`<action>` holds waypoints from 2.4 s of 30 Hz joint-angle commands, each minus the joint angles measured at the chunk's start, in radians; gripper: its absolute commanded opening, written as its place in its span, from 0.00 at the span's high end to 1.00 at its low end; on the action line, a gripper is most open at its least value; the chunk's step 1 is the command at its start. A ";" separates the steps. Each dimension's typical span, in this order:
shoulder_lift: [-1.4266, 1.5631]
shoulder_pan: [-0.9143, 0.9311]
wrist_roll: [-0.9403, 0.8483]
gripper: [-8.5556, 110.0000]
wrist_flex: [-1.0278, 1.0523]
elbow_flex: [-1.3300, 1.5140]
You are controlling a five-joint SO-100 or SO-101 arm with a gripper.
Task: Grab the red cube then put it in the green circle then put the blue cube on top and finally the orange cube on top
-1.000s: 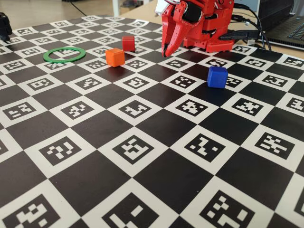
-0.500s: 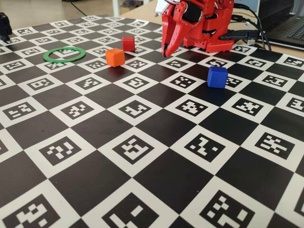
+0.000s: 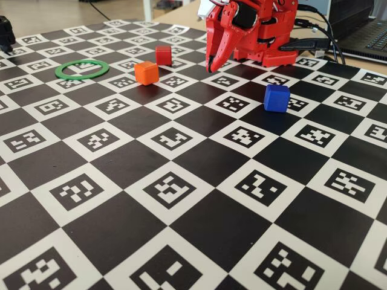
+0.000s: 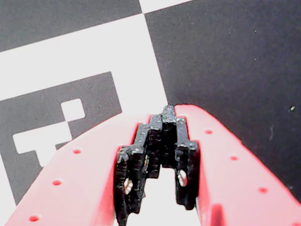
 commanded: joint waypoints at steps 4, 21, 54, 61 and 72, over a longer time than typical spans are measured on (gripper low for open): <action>0.051 -0.012 -0.005 0.97 0.046 0.057; -0.094 -0.014 0.081 0.97 -0.044 -0.049; -1.101 0.114 0.779 0.96 0.543 -1.413; -1.270 0.302 1.052 0.90 0.545 -1.529; -1.367 0.462 1.269 0.76 0.512 -1.520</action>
